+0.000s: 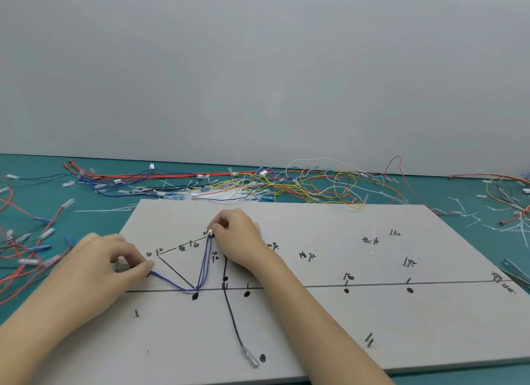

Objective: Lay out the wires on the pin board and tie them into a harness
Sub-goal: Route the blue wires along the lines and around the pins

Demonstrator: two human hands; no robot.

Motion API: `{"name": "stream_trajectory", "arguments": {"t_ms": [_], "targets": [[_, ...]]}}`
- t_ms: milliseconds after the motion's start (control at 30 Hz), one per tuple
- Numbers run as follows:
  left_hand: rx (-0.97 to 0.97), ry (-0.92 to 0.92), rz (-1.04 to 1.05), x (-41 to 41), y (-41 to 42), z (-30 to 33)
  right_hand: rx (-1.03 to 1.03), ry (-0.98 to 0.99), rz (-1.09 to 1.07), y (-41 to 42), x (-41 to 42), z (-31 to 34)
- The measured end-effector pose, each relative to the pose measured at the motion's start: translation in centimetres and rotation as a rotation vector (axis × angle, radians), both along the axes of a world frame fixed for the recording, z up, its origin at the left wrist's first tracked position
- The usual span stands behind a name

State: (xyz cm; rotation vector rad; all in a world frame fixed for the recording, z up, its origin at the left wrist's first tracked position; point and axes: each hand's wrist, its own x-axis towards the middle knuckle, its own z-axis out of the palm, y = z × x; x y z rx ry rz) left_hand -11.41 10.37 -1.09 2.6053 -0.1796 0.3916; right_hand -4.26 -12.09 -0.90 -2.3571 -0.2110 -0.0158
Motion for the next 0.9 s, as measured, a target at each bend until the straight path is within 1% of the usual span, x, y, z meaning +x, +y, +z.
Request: {"name": "stream_trajectory", "arguments": {"t_ms": [167, 333, 400, 567, 733, 800, 900], "targets": [[-0.037, -0.002, -0.026, 0.0, 0.1, -0.2, 0.076, 0.075, -0.009, -0.1, -0.6, 0.7], [-0.027, -0.005, -0.052, 0.0, -0.3, -0.1, 0.332, 0.135, 0.002, -1.0, -1.0, 0.9], [-0.028, 0.001, -0.064, 0.0, -0.4, -0.2, 0.380, 0.114, -0.015, -1.7, -0.9, 1.0], [-0.032, 0.010, -0.051, 0.1, -0.6, -0.1, 0.411, 0.014, -0.073, -3.7, -0.6, 1.0], [-0.048, 0.032, -0.031, -0.1, -0.7, -0.4, 0.324, -0.080, -0.098, -6.0, -0.6, 0.8], [-0.028, 0.037, -0.021, -0.2, -0.9, -0.3, 0.309, -0.069, -0.102, -6.5, -0.9, 0.5], [-0.003, 0.024, 0.017, -0.3, -1.3, 0.0, 0.399, 0.024, -0.068, -6.1, -1.4, -0.1]]}}
